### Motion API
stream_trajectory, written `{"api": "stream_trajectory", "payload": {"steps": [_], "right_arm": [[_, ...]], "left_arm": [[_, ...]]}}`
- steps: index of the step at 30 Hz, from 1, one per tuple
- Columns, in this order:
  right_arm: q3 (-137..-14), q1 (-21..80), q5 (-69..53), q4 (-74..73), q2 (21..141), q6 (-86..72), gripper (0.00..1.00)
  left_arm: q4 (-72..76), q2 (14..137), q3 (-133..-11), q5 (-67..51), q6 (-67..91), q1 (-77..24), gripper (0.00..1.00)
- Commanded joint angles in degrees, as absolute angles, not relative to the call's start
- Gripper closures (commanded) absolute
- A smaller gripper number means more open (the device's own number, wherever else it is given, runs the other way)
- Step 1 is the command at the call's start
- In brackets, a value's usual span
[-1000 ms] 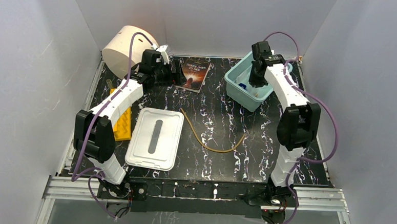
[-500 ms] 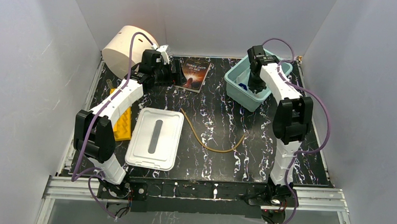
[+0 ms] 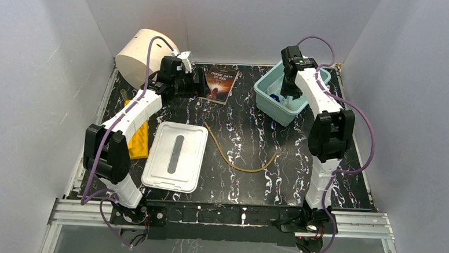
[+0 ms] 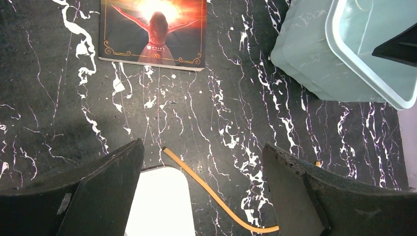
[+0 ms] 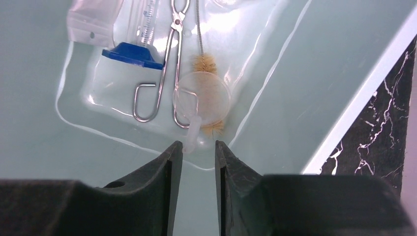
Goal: Organize the chemistry lab equipment
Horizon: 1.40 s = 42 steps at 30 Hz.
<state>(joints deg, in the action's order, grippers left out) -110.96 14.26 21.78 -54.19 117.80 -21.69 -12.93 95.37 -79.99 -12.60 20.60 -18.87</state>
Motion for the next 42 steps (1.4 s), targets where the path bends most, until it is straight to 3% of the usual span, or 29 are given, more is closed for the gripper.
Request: {"api": "stream_trajectory", "payload": {"steps": [1, 10, 23, 31, 42], "right_arm": [[-115.12, 14.15, 20.85, -54.98, 113.04, -19.84, 0.59], [-112.35, 16.73, 7.43, -45.29, 104.90, -13.34, 0.46], [-91.48, 36.12, -4.13, -34.27, 94.60, -0.56, 0.37], [-79.47, 45.77, -1.51, -37.01, 95.64, 3.14, 0.36], [-76.70, 53.41, 1.05, -37.81, 101.16, 6.13, 0.35]], "left_arm": [[-13.92, 94.46, -82.56, -11.80, 19.61, -18.92, 0.11], [-13.93, 94.16, -82.07, -9.93, 20.70, -18.90, 0.10], [-17.45, 94.15, -82.79, 2.56, 24.86, -17.95, 0.03], [-19.27, 93.78, -82.81, 6.26, 26.98, -16.22, 0.02], [-20.73, 93.01, -84.45, 6.55, 25.19, -15.56, 0.02]]}}
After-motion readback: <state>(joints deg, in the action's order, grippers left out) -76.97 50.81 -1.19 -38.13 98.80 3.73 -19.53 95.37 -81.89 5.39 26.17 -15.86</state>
